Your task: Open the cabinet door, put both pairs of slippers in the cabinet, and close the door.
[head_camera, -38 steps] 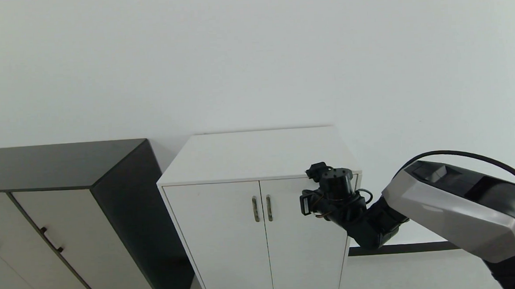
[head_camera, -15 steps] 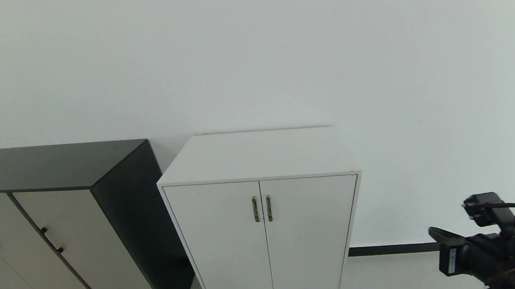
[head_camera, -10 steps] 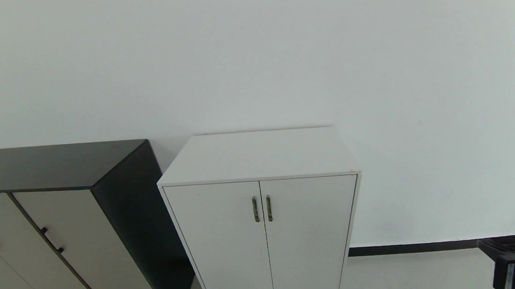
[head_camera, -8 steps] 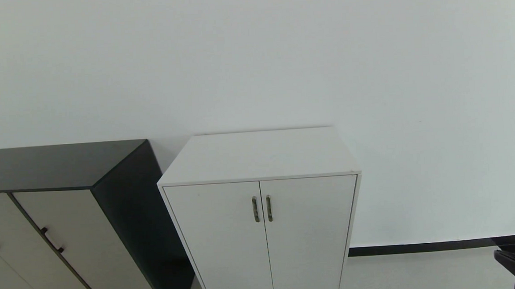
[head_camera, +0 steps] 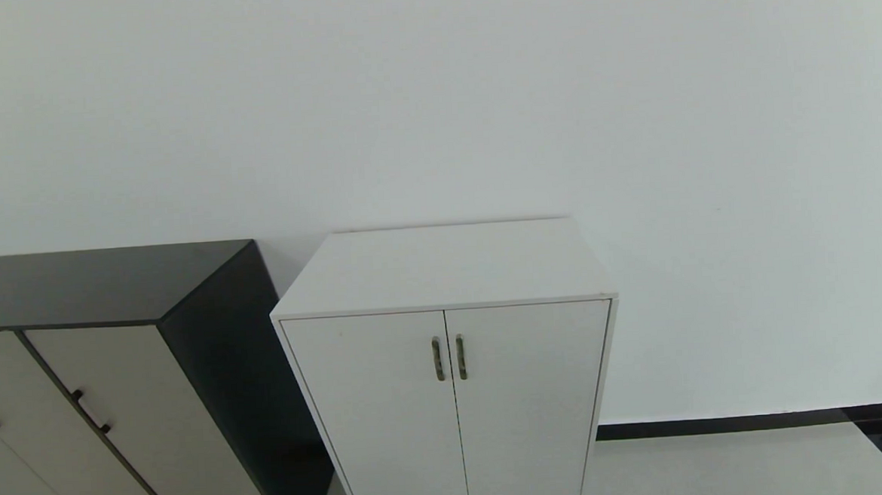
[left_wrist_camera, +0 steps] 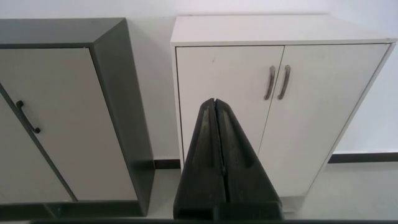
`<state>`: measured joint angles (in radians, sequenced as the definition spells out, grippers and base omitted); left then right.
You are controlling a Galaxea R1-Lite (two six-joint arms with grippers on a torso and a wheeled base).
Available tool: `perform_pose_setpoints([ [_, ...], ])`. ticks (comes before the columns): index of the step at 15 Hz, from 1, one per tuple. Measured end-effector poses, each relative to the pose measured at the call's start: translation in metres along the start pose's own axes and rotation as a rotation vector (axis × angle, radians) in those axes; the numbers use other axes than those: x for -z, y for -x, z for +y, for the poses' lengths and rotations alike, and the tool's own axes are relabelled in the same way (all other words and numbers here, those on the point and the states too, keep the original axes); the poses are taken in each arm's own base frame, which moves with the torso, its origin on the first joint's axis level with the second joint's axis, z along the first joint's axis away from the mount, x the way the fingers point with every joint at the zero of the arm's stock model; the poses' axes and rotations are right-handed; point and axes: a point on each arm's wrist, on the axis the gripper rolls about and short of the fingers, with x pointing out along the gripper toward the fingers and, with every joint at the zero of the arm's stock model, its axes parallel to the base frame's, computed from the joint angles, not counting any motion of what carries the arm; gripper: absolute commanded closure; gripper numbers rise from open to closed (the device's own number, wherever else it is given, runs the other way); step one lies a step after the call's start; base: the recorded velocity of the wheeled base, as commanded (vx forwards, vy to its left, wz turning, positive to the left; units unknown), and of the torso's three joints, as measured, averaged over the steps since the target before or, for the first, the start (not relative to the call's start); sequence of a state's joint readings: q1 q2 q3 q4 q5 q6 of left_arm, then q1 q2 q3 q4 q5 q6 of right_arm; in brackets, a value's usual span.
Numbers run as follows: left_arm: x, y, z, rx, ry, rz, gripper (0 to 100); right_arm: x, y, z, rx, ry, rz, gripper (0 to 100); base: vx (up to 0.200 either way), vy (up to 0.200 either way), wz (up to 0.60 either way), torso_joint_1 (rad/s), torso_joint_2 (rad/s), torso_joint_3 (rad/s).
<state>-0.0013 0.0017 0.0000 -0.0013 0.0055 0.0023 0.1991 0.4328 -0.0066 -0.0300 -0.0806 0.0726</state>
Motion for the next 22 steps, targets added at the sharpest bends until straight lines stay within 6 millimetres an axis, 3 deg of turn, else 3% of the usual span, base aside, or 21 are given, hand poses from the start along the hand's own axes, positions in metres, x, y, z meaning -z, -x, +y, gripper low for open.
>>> perform_pose_setpoints([
  [3, 0.000, 0.000, 0.000, 0.000, 0.001, 0.000, 100, 0.008, 0.011, 0.000, -0.066, 0.121, -0.113, 100, 0.000, 0.000, 0.00, 0.000, 0.00, 0.000],
  [13, 0.000, 0.000, 0.000, 0.000, 0.001, 0.000, 100, 0.019, 0.028, 0.002, 0.140, 0.044, -0.359, 100, 0.000, 0.000, 0.00, 0.000, 0.00, 0.000],
  [22, 0.000, 0.000, 0.000, -0.001, 0.001, 0.000, 100, 0.020, 0.029, 0.003, 0.077, 0.034, -0.384, 100, 0.000, 0.000, 0.00, 0.000, 0.00, 0.000],
])
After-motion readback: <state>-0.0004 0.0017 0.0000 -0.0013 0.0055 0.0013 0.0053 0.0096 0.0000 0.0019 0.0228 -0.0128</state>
